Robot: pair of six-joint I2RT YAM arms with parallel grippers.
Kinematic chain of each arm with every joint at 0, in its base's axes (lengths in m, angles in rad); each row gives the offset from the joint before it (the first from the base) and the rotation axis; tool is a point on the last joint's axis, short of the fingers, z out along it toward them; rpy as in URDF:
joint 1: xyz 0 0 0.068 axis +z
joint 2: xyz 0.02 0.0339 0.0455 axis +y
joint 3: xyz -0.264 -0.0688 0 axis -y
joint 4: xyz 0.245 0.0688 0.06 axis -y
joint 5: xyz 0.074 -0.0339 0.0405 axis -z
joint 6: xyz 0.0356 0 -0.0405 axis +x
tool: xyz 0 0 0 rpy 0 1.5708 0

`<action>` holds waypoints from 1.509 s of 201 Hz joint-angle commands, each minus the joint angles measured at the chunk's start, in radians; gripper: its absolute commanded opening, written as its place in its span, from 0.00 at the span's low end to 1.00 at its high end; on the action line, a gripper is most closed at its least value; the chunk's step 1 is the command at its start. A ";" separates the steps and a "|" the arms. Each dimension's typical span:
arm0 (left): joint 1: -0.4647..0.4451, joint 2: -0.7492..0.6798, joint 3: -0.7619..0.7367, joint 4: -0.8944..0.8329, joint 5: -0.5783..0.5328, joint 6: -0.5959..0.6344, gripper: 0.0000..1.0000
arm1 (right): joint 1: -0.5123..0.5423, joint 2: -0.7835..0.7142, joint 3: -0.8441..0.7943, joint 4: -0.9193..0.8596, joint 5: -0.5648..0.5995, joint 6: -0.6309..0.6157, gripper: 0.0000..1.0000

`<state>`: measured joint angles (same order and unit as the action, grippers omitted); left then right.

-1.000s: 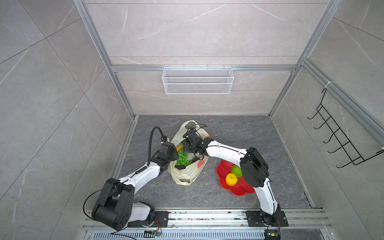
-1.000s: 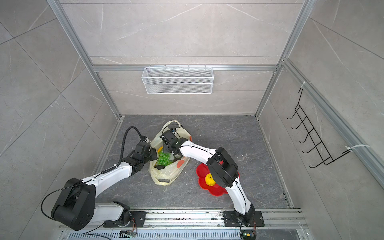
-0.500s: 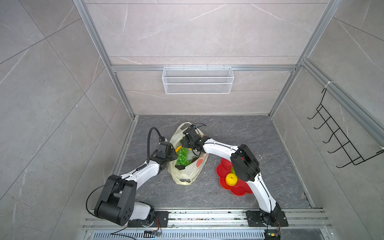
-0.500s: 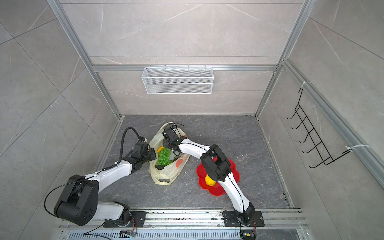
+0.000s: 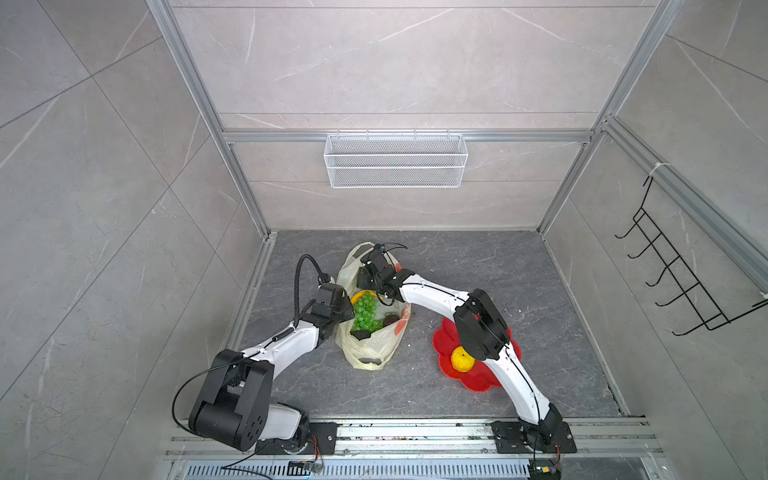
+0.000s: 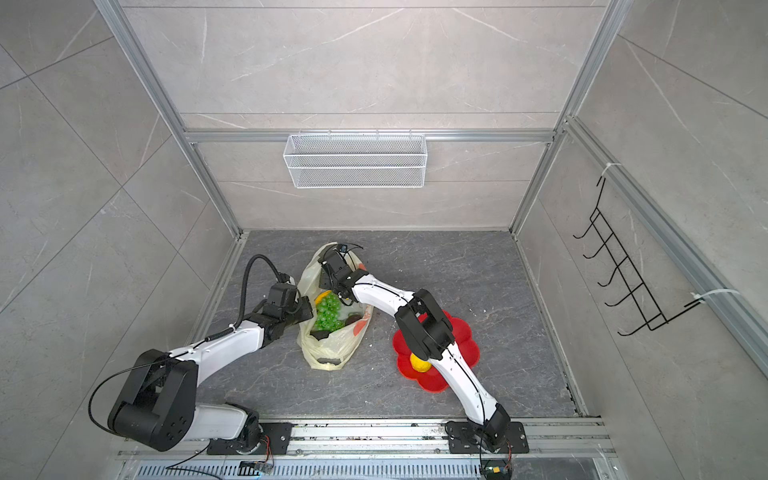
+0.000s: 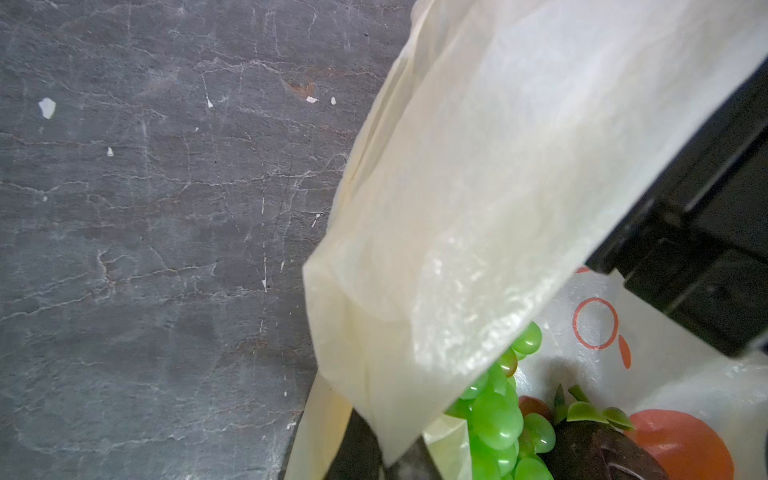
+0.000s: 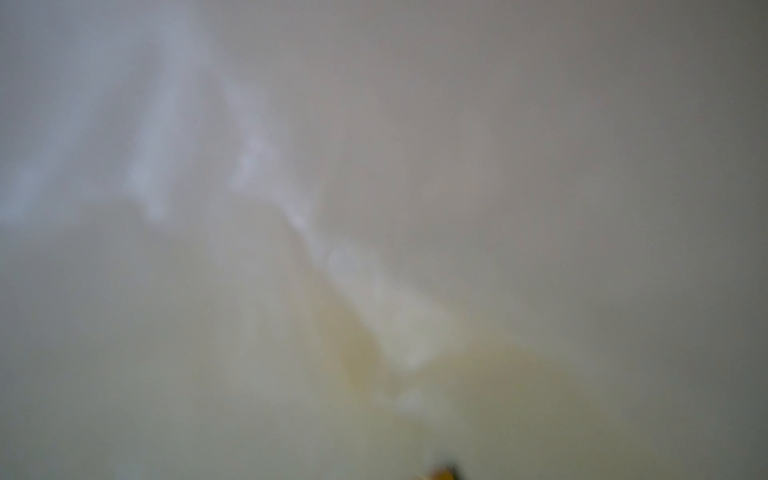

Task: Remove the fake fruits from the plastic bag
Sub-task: 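Grasp the dark green avocado inside the bag with the right gripper, then lift the dark green avocado out of the bag with the right gripper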

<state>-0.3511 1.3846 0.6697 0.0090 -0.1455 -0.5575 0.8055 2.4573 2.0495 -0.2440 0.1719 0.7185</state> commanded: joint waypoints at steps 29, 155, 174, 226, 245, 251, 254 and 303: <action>0.005 -0.013 0.009 0.039 0.024 -0.013 0.04 | -0.006 0.103 0.117 -0.084 0.017 0.001 0.68; 0.005 -0.006 0.014 0.031 0.009 -0.011 0.04 | 0.005 0.047 0.131 -0.123 -0.016 -0.036 0.55; 0.005 -0.005 0.014 0.030 0.007 -0.012 0.04 | 0.015 -0.012 0.080 -0.111 -0.017 -0.061 0.55; 0.005 -0.009 0.015 0.026 -0.001 -0.008 0.04 | 0.026 -0.135 -0.079 -0.074 -0.044 -0.091 0.55; 0.004 -0.009 0.015 0.024 -0.004 -0.009 0.04 | 0.027 -0.171 -0.132 -0.071 -0.054 -0.102 0.55; 0.004 -0.010 0.014 0.025 -0.003 -0.009 0.04 | 0.027 -0.187 -0.154 -0.066 -0.058 -0.105 0.55; 0.004 -0.010 0.013 0.024 -0.003 -0.008 0.04 | 0.027 -0.195 -0.163 -0.065 -0.060 -0.106 0.55; 0.003 -0.010 0.015 0.024 -0.003 -0.006 0.04 | 0.032 -0.406 -0.355 -0.110 -0.104 -0.162 0.55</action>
<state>-0.3508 1.3846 0.6697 0.0093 -0.1299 -0.5575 0.8310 2.1967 1.7668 -0.3180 0.0879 0.6079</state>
